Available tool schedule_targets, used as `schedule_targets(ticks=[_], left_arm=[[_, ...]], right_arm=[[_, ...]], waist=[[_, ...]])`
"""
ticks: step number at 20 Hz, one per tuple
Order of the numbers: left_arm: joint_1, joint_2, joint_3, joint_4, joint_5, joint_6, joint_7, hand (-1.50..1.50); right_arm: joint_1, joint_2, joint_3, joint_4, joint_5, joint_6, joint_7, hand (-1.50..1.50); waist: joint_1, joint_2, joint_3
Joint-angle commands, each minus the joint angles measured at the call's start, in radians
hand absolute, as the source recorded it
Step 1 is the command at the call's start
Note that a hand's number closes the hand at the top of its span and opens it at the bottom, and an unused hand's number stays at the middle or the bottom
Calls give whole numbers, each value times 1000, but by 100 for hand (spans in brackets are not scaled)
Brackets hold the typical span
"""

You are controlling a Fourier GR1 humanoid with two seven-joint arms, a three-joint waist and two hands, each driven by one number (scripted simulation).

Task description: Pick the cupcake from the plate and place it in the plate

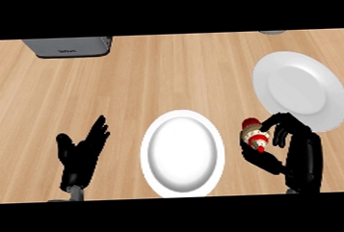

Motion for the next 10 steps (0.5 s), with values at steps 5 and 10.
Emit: schedule_targets(ticks=[5, 10], left_arm=[[-20, -3, 2, 5, -9, 2, 23, 0], [-12, -5, -1, 8, -11, -11, 0, 0]], right_arm=[[-79, -48, -245, 307, -301, -111, -326, 150], [-215, -56, -406, 574, -540, -7, -614, 150]], waist=[[9, 2, 1], [19, 6, 2]])
